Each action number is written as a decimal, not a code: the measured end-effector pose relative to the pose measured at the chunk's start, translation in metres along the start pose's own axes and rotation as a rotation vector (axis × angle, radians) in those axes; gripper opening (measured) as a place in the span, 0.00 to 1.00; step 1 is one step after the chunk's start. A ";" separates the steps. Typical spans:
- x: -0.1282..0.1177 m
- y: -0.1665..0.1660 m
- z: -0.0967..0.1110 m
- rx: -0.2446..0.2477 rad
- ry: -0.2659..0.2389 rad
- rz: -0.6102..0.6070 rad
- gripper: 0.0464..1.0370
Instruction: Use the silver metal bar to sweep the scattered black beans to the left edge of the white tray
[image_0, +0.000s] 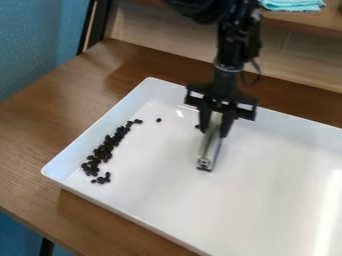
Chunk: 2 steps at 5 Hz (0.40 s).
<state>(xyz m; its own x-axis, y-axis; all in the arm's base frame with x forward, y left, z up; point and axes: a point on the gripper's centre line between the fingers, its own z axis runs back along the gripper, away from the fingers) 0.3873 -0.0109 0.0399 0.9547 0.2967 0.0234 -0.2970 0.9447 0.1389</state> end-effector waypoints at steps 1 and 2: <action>-0.002 0.032 -0.005 0.018 -0.006 0.034 0.33; -0.010 0.075 -0.008 0.030 0.001 0.048 0.33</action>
<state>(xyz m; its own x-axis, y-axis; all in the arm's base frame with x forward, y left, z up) 0.3556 0.0587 0.0422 0.9392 0.3421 0.0296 -0.3421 0.9246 0.1676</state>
